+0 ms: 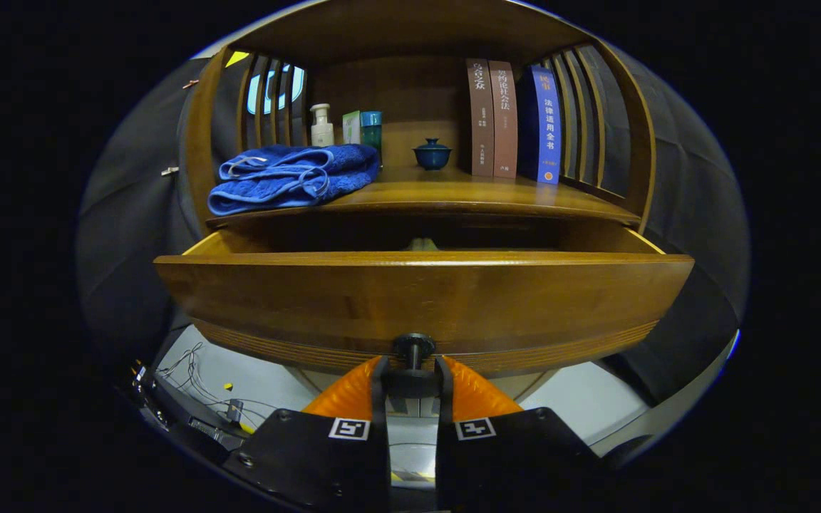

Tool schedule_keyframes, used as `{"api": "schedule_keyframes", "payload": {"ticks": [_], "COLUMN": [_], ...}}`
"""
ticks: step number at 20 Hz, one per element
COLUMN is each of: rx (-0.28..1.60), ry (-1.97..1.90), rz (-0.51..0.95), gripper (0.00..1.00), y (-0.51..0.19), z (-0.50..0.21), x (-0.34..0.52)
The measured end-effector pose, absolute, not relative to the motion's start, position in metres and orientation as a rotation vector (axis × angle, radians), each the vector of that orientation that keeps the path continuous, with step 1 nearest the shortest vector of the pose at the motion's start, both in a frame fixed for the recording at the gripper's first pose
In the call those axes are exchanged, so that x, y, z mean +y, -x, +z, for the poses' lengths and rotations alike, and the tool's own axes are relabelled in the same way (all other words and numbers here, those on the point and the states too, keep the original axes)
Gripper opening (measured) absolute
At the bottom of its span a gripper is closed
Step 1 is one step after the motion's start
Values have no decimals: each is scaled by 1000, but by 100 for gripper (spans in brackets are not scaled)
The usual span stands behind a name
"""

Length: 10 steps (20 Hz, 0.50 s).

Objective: Pull open the drawer, take out the items inside it, and place them on the countertop above the cabinet.

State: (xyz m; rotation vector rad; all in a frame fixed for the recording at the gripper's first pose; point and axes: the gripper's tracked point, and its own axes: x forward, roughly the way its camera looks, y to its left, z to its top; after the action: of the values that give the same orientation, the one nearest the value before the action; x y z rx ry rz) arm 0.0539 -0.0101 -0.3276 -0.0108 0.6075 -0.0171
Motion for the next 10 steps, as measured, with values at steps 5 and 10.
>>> {"api": "schedule_keyframes", "payload": {"ticks": [5,10], "rx": [636,655], "ry": [6,-12], "rz": [-21,-25], "gripper": [29,29], "y": [-11,9], "z": [-324,-323], "x": [-11,-8]}}
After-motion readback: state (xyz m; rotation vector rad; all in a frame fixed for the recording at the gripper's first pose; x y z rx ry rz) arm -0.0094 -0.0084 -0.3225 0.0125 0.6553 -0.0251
